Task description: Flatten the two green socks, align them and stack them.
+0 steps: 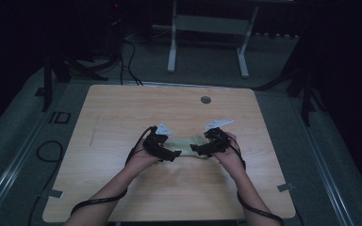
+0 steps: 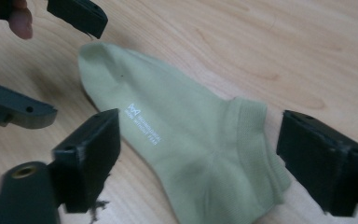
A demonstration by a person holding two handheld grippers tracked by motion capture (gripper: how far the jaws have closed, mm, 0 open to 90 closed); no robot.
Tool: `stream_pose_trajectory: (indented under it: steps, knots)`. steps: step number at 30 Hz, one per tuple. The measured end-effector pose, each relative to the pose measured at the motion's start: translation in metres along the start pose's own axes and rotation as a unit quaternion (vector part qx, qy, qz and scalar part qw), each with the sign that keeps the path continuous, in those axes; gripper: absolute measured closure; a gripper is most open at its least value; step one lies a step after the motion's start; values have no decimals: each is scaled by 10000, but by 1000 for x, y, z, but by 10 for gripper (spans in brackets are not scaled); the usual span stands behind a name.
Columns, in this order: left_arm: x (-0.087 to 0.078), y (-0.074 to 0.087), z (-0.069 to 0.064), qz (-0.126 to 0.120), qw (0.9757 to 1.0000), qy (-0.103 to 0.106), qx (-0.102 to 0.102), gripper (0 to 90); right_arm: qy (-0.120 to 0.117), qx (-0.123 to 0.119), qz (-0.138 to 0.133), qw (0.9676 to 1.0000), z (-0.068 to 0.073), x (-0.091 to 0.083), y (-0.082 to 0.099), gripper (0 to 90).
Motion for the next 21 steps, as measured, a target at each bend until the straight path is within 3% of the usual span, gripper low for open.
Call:
stream_pose_trajectory:
  steps: [5,8,10,12,21]
  knots:
    - [-4,0,6,-227,9994,-238,-56,18,76,-73,20,9999,1,0,3,133]
    - [-7,1,8,-361,9990,-207,-152,18,125,-121,18,9998,0,-2,5,133]
    - [-7,1,8,-361,9990,-207,-152,18,140,-130,19,9998,0,-2,6,133]
    - [-14,8,10,-338,9988,-360,-53,18,204,-165,35,9996,-2,-5,9,133]
    - [-31,25,17,-469,9976,-504,-98,18,342,-99,-13,9994,-14,-21,22,133]
Point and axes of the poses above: each handheld gripper's, and its own axes: x roughly forward along the jaws, y roughly out of its underside, z roughly to its left, the point moved 7 cm from there along x, roughly forward along the jaws, and after that the axes turned 9 degrees about -z, right-handed, at the moved point
